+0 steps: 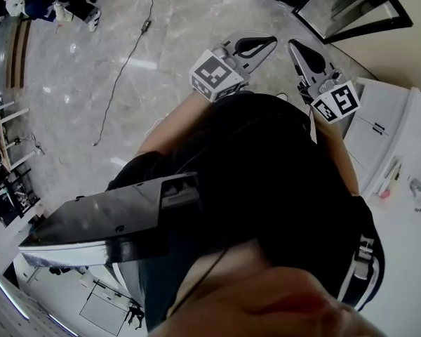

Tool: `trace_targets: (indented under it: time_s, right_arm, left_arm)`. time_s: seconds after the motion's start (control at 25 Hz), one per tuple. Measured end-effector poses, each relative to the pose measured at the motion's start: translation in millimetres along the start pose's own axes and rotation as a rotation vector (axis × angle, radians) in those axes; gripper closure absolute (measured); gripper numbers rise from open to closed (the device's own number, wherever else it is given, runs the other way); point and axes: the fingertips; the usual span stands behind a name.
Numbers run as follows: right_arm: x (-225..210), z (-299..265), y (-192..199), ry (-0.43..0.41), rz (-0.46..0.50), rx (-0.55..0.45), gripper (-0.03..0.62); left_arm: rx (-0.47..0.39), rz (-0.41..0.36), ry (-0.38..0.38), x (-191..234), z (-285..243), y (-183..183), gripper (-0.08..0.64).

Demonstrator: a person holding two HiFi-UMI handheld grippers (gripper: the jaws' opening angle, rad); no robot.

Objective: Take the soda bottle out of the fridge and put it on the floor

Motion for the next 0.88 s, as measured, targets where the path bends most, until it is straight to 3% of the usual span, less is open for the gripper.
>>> trace_targets:
  time_s: [0.6,0.88]
  right_arm:
    - [7.5,-71.1,13.1,0.068,-0.007,0.004,0.578]
    - [-15.8,-73.5,12.1,0.097,-0.01,-0.001,0.578]
  left_arm:
    - [-0.004,0.012,0.048,64.0,35.3,5.4,0.56]
    - [-0.003,0.018,0.077,75.3,13.9,3.3,0.56]
Point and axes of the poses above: the fingertips, and each gripper's own axes: z backward along the fingers, x to its left, y out of its underside, and after that the axes turned 6 degrees about -y, right-handed
